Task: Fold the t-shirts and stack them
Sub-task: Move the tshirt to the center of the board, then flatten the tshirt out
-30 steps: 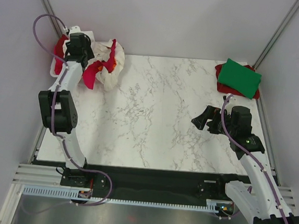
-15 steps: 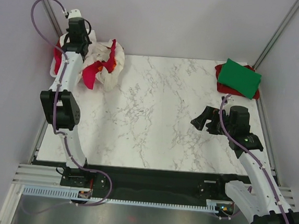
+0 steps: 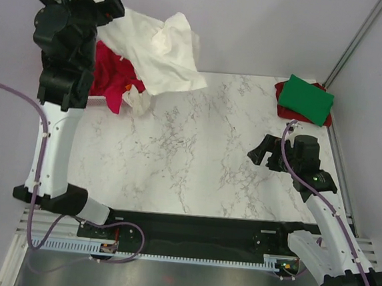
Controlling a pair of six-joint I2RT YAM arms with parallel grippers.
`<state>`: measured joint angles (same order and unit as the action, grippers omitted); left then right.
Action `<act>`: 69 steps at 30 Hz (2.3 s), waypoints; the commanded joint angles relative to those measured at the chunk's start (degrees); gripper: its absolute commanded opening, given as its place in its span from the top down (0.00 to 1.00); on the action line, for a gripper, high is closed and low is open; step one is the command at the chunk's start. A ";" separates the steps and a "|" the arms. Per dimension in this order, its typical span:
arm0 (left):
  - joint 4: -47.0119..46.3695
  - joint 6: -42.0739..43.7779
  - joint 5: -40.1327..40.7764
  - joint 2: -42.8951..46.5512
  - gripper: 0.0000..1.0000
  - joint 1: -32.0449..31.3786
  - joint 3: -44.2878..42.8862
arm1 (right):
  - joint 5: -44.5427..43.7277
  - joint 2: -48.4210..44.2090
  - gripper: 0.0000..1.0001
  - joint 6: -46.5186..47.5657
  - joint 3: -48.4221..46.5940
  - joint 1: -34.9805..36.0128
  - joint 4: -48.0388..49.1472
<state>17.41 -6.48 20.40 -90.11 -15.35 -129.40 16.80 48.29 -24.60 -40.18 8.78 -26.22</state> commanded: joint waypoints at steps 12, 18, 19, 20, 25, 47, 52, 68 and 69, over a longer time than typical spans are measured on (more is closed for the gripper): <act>4.21 -16.99 -23.64 25.93 0.00 1.03 72.34 | -9.01 -3.83 0.02 -1.60 -6.49 0.28 -7.89; 4.30 -22.17 -28.57 36.39 0.05 0.50 83.52 | -2.03 -2.06 0.02 -5.27 -0.77 5.36 -0.34; 4.47 -22.61 -29.53 37.19 0.07 0.07 84.13 | -2.81 -1.89 0.02 -5.72 -0.69 6.07 0.20; 5.08 -23.31 -31.11 38.67 0.07 -0.46 85.53 | -3.00 -1.54 0.02 -6.33 -0.86 6.60 0.72; 6.23 -23.75 -31.13 41.59 0.06 -9.24 88.26 | -5.80 3.55 0.02 -6.51 -2.26 12.13 1.69; 29.79 -18.84 3.42 51.95 0.00 -5.85 77.19 | -25.66 47.14 0.02 -10.82 -28.00 58.54 13.13; 27.77 -18.30 2.63 57.14 0.00 -3.02 81.50 | -29.45 58.48 0.02 -10.82 -38.11 64.26 12.42; 24.96 -17.51 0.16 60.05 0.00 -2.05 84.93 | -44.74 76.07 0.71 -12.41 -51.92 66.11 -2.25; 24.87 -17.43 -0.01 59.96 0.00 -2.05 84.93 | -45.01 76.25 0.78 -12.14 -52.01 66.02 -2.35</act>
<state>45.19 -25.50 22.04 -30.33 -17.34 -44.16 -23.07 122.74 -37.65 -90.26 74.74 -23.59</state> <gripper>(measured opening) 0.994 0.279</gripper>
